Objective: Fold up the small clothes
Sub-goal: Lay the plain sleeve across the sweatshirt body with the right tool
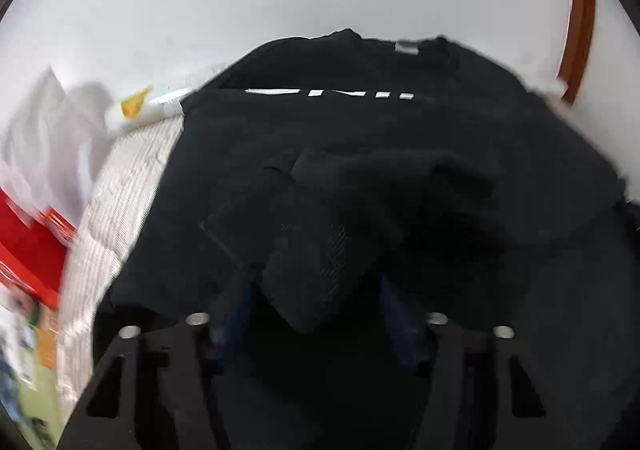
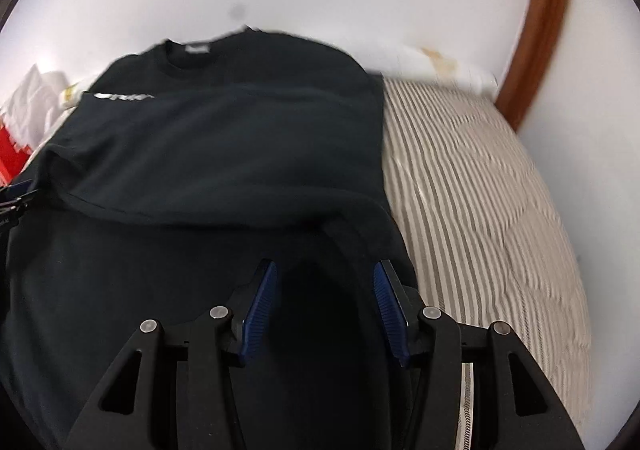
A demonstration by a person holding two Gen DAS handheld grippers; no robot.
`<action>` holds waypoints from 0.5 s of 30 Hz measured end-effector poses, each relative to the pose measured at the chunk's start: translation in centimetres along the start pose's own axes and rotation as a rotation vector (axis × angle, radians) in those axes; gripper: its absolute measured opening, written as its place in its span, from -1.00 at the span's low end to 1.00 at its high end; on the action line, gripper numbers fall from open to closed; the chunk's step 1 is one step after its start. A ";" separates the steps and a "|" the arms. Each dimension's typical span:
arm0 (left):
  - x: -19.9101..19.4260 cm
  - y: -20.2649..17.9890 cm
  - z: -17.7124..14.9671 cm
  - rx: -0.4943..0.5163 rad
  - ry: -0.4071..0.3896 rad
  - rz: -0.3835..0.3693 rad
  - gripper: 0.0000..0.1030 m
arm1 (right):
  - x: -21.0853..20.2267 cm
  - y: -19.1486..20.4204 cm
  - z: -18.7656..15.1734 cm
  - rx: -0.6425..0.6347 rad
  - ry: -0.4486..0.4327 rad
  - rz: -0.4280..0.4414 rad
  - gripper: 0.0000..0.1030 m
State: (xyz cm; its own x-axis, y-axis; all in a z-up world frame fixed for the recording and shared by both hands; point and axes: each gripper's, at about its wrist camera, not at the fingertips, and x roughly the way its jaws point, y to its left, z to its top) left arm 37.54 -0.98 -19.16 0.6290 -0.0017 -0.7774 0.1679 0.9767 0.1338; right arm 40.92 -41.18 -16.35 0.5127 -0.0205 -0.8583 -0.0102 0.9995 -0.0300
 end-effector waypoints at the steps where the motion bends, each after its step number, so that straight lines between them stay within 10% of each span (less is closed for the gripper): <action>1: 0.0 -0.2 0.2 0.013 -0.008 0.021 -0.44 | 0.5 -0.5 0.1 0.018 0.007 -0.013 -0.01; 7: -3.0 3.1 1.2 -0.018 -0.127 0.094 -0.65 | 1.5 0.4 1.3 -0.015 -0.006 -0.073 -0.01; 15: -2.5 4.7 -1.6 -0.052 -0.012 0.016 -0.29 | 0.8 -0.4 1.3 0.003 -0.026 -0.056 -0.01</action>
State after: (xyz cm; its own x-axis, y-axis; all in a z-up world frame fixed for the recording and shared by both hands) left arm 35.55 3.96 -17.50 0.6403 0.0121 -0.7680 0.1183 0.9864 0.1142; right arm 42.42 -41.56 -16.34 0.5343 -0.0757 -0.8419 0.0213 0.9969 -0.0761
